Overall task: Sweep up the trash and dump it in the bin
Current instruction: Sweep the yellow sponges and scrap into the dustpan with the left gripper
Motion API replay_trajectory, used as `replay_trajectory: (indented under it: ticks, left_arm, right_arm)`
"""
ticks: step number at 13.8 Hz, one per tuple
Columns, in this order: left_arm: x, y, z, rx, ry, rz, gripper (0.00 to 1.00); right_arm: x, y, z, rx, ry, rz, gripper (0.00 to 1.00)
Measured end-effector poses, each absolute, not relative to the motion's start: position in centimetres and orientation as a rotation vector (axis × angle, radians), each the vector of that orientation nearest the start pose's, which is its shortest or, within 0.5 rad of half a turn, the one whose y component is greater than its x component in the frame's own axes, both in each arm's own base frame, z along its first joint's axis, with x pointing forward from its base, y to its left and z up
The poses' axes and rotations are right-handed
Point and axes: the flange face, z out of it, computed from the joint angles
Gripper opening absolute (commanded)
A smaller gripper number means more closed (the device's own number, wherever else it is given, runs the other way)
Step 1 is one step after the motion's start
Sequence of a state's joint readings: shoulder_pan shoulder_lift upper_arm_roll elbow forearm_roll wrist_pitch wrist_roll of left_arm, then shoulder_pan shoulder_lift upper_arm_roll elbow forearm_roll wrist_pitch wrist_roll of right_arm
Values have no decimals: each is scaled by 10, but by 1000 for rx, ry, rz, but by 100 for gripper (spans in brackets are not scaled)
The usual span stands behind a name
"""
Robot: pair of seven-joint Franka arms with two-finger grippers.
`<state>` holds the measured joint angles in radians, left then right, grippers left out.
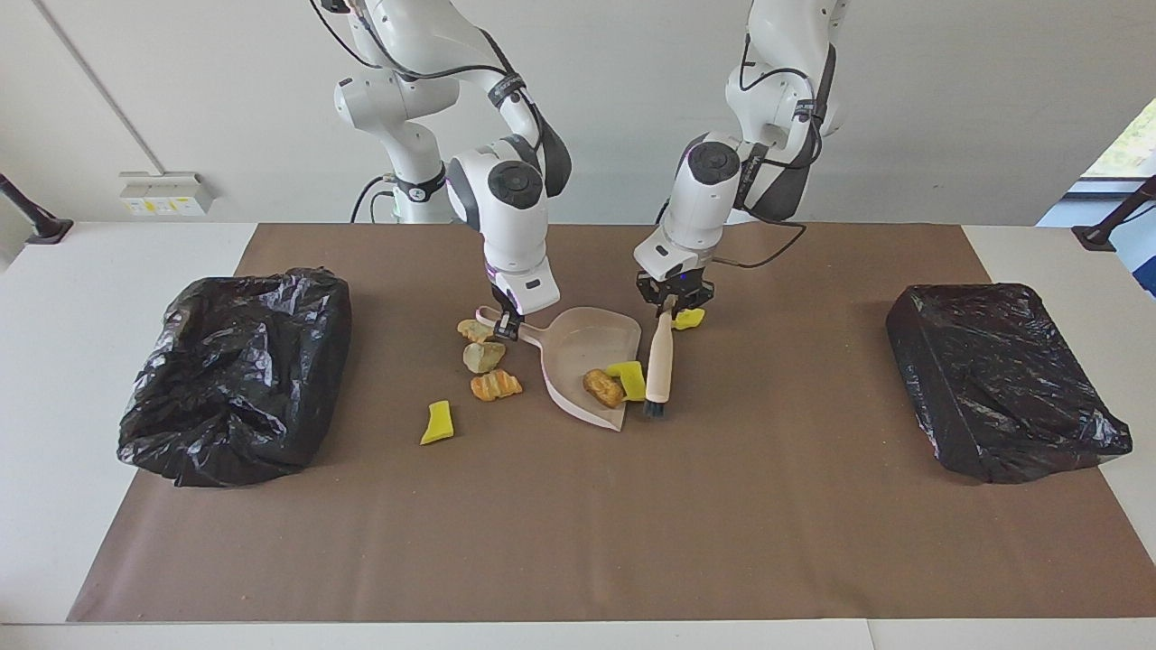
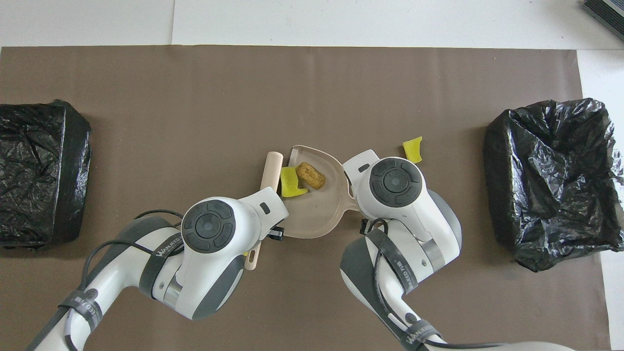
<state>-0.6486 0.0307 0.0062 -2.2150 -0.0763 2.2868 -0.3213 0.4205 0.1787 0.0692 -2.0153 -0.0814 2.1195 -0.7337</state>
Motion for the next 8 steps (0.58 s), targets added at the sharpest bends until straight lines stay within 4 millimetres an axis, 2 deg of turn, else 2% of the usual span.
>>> replay_trajectory:
  ticks: [2, 4, 6, 8]
  left_arm:
    - [427, -338, 382, -3207, 451, -43, 0]
    - [429, -337, 388, -3205, 442, -13, 0]
    - [428, -324, 395, -3183, 393, 82, 0]
    - [429, -300, 412, -3171, 314, 159, 0]
  right_arm:
    - [512, 267, 358, -2567, -1884, 129, 0]
    - [512, 267, 358, -2567, -1884, 129, 0]
    - [512, 267, 358, -2567, -1884, 129, 0]
    - [512, 267, 358, -2567, -1883, 129, 0]
